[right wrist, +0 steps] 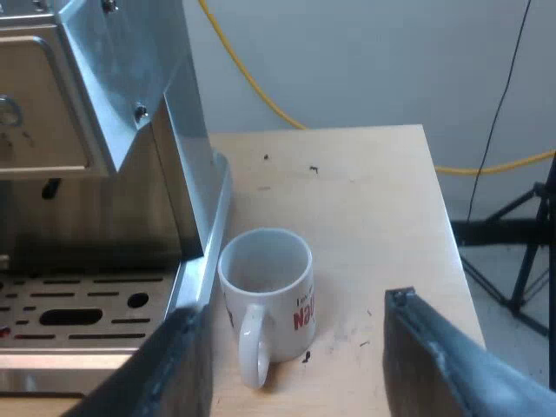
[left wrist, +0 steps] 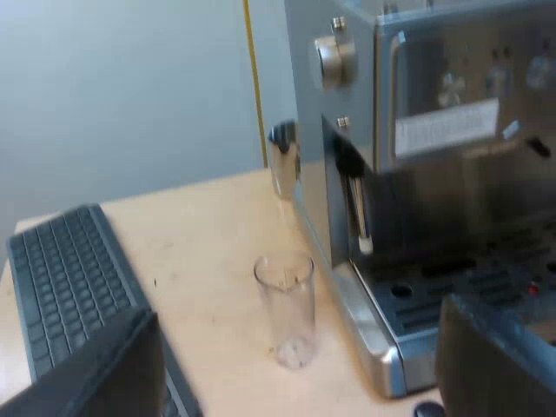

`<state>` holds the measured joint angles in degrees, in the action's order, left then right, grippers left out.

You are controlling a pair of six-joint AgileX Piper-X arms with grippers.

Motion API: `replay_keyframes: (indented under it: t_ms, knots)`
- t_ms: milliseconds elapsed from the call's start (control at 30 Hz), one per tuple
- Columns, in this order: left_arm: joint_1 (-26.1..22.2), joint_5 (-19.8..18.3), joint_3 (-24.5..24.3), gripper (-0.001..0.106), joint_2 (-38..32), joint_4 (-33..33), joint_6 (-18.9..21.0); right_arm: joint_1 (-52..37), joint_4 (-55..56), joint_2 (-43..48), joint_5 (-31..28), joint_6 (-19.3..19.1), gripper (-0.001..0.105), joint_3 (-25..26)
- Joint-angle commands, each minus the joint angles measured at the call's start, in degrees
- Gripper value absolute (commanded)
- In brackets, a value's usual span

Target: Grind coffee beans and then tamp

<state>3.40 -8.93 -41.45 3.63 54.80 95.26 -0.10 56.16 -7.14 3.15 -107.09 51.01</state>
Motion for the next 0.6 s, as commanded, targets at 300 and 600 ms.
replay_keyframes:
  t_ms: [300,600]
  knots:
    - [0.0,0.6,0.0,0.066,-6.2,7.2,0.5,0.1,0.8,10.6,-2.0,0.6,0.047,-1.9]
    - [0.0,1.5,-0.4,0.066,-6.7,14.2,0.1,0.3,2.8,10.3,-3.2,1.7,0.047,-4.0]
